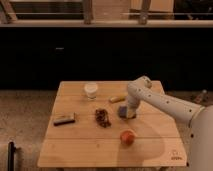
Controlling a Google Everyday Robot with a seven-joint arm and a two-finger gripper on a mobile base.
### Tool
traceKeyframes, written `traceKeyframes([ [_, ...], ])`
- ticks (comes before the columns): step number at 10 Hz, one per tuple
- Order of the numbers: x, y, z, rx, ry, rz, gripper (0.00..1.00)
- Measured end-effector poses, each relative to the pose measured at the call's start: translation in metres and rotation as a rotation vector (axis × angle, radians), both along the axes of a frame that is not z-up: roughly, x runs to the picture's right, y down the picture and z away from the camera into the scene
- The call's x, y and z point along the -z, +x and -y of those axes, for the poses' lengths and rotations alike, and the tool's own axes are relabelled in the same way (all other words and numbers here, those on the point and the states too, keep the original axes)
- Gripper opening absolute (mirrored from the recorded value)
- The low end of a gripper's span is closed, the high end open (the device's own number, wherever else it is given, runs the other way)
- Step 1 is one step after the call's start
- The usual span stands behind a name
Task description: Wipe table surface with sponge
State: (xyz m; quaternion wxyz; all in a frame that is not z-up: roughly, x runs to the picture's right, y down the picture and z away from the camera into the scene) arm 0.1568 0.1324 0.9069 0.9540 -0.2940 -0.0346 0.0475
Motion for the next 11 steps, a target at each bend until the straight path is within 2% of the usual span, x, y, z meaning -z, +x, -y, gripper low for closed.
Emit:
traceKeyframes([
  [1, 0.000, 0.001, 0.000, -0.003, -0.001, 0.005, 0.07],
  [3, 0.000, 0.007, 0.002, 0.009, 0.010, 0.014, 0.00],
  [7, 0.005, 0.019, 0.011, 0.025, 0.038, 0.017, 0.00],
  [11, 0.002, 0.027, 0.016, 0.030, 0.042, 0.006, 0.00],
])
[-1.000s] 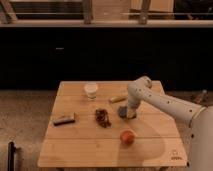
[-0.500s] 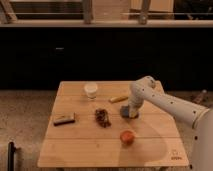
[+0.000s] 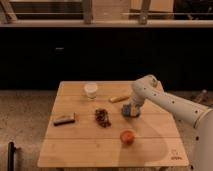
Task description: Wipe table surface with sponge
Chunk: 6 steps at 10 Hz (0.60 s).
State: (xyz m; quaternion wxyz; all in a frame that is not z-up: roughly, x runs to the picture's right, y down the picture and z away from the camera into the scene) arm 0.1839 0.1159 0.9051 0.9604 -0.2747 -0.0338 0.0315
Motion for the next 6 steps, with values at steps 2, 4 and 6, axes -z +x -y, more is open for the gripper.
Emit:
traceKeyframes([
  [2, -0.004, 0.011, 0.008, -0.010, 0.009, -0.022, 0.00],
  [4, -0.006, 0.016, 0.017, -0.017, 0.018, -0.032, 0.00],
  [6, -0.008, 0.005, 0.024, 0.002, 0.022, -0.010, 0.00],
])
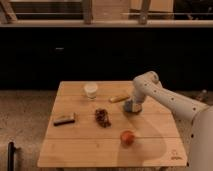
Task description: Wipe table surface with sponge
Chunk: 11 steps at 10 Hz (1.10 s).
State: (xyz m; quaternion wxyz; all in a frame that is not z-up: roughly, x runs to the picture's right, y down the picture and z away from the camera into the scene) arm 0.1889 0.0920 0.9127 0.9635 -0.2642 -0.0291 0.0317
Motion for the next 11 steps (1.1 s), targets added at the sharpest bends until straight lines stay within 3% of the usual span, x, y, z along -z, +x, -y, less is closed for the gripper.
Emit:
traceKeyframes([
  [3, 0.008, -0.039, 0.002, 0.063, 0.001, 0.088, 0.00],
  [5, 0.018, -0.052, -0.007, 0.098, -0.007, 0.140, 0.00],
  [8, 0.041, -0.056, -0.031, 0.137, -0.025, 0.197, 0.00],
  [11, 0.052, -0.043, -0.052, 0.153, -0.059, 0.206, 0.00],
])
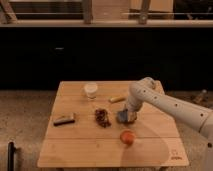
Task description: Wipe table surface with sponge
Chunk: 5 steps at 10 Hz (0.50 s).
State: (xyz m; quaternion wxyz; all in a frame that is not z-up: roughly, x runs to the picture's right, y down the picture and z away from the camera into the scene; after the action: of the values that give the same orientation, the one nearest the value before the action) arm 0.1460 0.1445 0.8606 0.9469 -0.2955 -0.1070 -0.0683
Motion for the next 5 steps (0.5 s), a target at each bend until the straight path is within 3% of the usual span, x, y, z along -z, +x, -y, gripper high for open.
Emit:
traceKeyframes([
  [5, -0.011, 0.045, 0.005, -0.033, -0.004, -0.094, 0.00],
])
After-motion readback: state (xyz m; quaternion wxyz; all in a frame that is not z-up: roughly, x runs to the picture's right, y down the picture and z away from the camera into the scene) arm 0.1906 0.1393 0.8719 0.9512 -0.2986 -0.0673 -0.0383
